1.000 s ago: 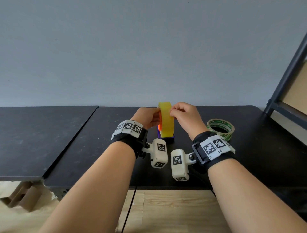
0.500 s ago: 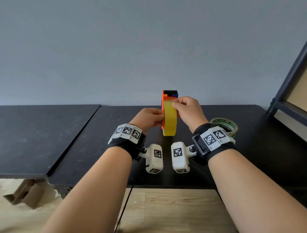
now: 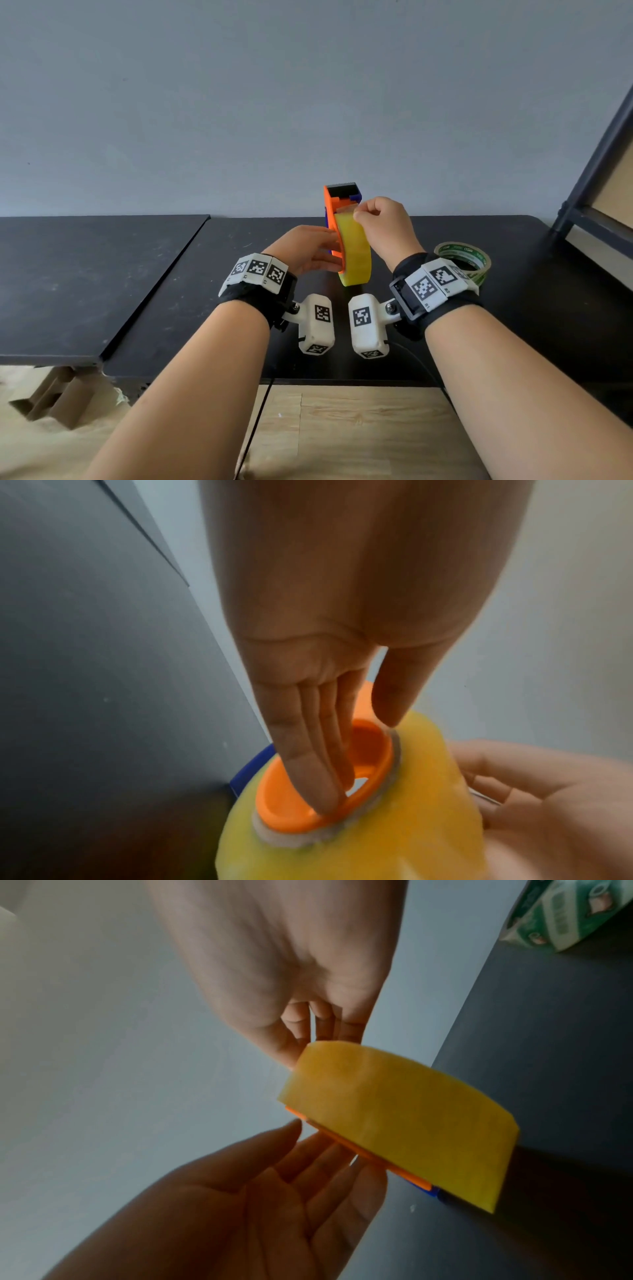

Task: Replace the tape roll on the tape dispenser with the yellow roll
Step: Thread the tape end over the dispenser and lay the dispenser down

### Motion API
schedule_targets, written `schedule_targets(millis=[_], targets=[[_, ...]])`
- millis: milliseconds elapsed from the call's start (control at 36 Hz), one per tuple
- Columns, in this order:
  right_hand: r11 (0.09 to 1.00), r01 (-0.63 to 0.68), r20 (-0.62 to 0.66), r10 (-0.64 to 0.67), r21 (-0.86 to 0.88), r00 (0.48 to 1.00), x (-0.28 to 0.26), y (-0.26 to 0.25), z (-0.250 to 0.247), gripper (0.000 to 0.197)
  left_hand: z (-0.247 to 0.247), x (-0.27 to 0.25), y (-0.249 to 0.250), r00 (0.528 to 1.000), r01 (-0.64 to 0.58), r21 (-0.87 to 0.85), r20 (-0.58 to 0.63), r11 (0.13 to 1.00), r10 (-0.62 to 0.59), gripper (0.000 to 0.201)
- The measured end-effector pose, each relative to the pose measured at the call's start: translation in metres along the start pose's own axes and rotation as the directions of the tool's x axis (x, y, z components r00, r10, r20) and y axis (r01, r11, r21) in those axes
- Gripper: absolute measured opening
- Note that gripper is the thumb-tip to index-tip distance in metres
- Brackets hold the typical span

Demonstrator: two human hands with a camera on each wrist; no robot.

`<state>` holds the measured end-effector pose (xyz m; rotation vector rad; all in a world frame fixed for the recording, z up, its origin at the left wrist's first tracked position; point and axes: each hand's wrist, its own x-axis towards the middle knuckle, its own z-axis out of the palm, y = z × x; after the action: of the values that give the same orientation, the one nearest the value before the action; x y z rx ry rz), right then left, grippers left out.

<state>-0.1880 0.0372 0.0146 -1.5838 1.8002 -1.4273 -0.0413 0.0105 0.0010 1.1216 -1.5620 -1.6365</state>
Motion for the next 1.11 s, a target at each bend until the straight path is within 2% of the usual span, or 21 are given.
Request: schedule_targets(millis=[56,139,305,444,611,666,750,805,861,972,1111], targets=[[1.000,-0.003,0.009,0.003,-0.003,1.000,-0.002,-0.001,0.000,0.018,0.003,0.002,0.000,0.998,0.001,-0.037,-0.058,0.999,-0.003,0.036],[1.000,-0.010,0.012,0.010,0.002,1.000,-0.003,-0.001,-0.002,0.018,0.010,0.005,-0.003,0.992,-0.027,-0.054,-0.123,0.998,0.020,0.029],[1.000,-0.020,0.003,0.020,-0.005,1.000,-0.007,-0.002,-0.002,0.021,0.011,0.003,-0.009,0.991,-0.092,-0.018,-0.103,0.996,0.089,0.018],[0.999,0.005,-0.041,-0.007,-0.053,0.999,-0.007,-0.007,-0.003,0.024,0.015,-0.003,-0.005,0.993,-0.102,0.016,-0.057,0.995,0.103,0.016],[0.997,-0.003,-0.108,-0.005,-0.075,0.994,-0.007,-0.005,0.001,0.023,0.024,-0.005,-0.004,0.995,-0.038,-0.179,-0.095,0.983,0.021,0.016],[0.998,-0.006,-0.122,-0.002,-0.064,0.993,-0.006,-0.003,0.002,0.021,0.024,-0.006,-0.003,0.997,-0.022,-0.208,-0.070,0.978,0.007,0.018],[1.000,-0.002,-0.134,-0.002,-0.031,0.991,-0.004,-0.001,0.001,0.018,0.023,-0.007,-0.002,1.000,-0.029,-0.153,0.004,0.988,0.030,0.010],[1.000,0.001,-0.119,-0.003,-0.018,0.993,-0.004,0.000,-0.001,0.017,0.023,-0.008,-0.002,0.998,-0.061,-0.071,0.008,0.996,0.062,0.007],[1.000,0.009,-0.100,-0.009,-0.004,0.995,-0.004,0.001,-0.003,0.018,0.023,-0.007,-0.002,0.997,-0.080,-0.007,0.011,0.997,0.080,0.011],[0.999,0.033,-0.048,-0.032,0.032,0.998,-0.006,-0.001,-0.010,0.033,0.024,-0.008,0.003,0.997,-0.076,0.060,0.005,0.995,0.075,0.016],[1.000,0.000,-0.004,0.000,0.020,1.000,-0.005,-0.001,-0.019,0.031,0.024,-0.011,0.009,0.997,-0.071,0.120,-0.005,0.990,0.073,0.027]])
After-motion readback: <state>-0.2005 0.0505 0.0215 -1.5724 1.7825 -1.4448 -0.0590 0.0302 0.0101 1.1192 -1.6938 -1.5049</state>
